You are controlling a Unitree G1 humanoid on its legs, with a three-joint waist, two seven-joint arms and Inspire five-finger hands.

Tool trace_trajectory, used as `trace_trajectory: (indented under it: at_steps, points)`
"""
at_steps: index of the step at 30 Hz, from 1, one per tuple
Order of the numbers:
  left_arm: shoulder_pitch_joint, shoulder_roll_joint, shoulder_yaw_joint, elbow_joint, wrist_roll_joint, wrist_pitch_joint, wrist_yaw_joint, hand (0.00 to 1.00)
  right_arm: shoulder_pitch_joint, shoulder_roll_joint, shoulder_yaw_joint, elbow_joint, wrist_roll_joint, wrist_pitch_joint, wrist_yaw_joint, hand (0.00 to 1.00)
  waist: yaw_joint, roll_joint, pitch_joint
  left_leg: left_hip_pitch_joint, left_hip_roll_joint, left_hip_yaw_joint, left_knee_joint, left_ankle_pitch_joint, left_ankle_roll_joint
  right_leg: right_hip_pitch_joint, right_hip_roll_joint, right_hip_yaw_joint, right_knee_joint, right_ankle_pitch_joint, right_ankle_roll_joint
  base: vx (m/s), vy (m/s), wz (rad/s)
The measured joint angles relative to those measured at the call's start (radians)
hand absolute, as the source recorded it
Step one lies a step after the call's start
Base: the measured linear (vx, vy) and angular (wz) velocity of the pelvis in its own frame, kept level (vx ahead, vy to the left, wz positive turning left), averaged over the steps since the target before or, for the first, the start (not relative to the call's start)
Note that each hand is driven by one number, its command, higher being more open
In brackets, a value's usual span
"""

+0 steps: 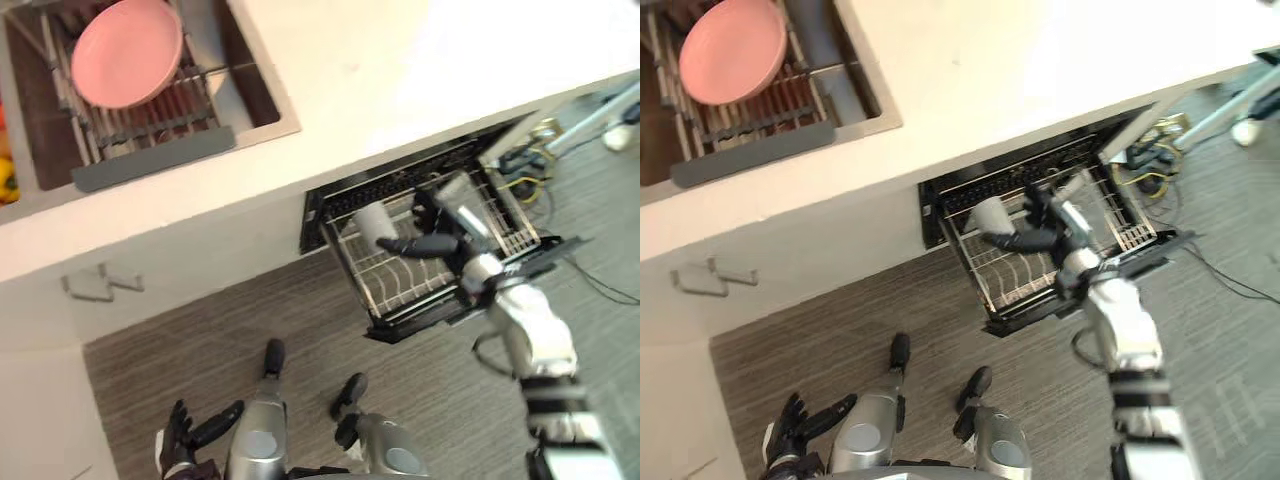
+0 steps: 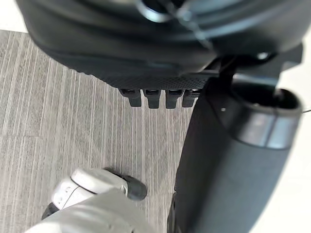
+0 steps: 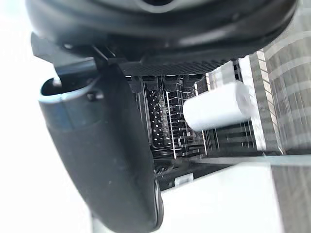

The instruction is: Walk over to the sink, pick up the cup, carry it to the dishwasher, place the cup inside the dishwasher, then close the dishwasher door

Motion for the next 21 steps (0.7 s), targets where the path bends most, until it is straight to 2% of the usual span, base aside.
trace_trajectory:
  at_steps: [4, 10, 17, 20, 21]
  points:
    - [0.019, -0.038, 0.058, 0.018, 0.001, 0.006, 0.019, 1.00, 0.174, 0.110, 0.001, -0.104, 0.009, -0.052, 0.001, 1.00, -0.023, -0.002, -0.088, 0.025, -0.002, 0.030, 0.000, -0.016, 0.005, 0.018, 0.000, 0.022, -0.021, 0.005, 0.007, 0.08, -0.002, -0.19]
    - [0.019, -0.073, 0.121, 0.061, 0.000, 0.007, 0.029, 1.00, 0.181, 0.124, -0.043, -0.208, 0.020, -0.172, -0.015, 1.00, -0.054, 0.010, -0.169, 0.060, -0.008, 0.041, 0.001, -0.028, 0.010, 0.050, -0.004, 0.036, -0.037, 0.008, 0.012, 0.06, 0.006, -0.09]
    - [0.018, -0.089, 0.164, 0.150, -0.007, 0.013, 0.028, 1.00, 0.181, 0.141, -0.045, -0.297, 0.097, -0.321, 0.010, 1.00, -0.067, 0.039, -0.216, 0.108, -0.012, 0.061, 0.001, -0.049, 0.009, 0.090, -0.008, 0.051, -0.042, 0.006, 0.016, 0.01, 0.014, -0.09]
    - [0.018, -0.106, 0.175, 0.159, -0.028, 0.012, 0.040, 1.00, 0.172, 0.139, 0.010, -0.308, 0.135, -0.387, 0.016, 1.00, -0.066, 0.060, -0.229, 0.124, -0.015, 0.040, 0.002, -0.049, 0.009, 0.119, -0.009, 0.030, -0.042, 0.001, 0.022, 0.00, 0.000, 0.14]
    - [0.018, -0.109, 0.176, 0.158, -0.028, 0.012, 0.044, 1.00, 0.170, 0.138, 0.021, -0.308, 0.141, -0.391, 0.017, 1.00, -0.066, 0.064, -0.232, 0.124, -0.016, 0.032, 0.003, -0.047, 0.010, 0.127, -0.010, 0.019, -0.042, -0.001, 0.023, 0.00, -0.007, 0.35]
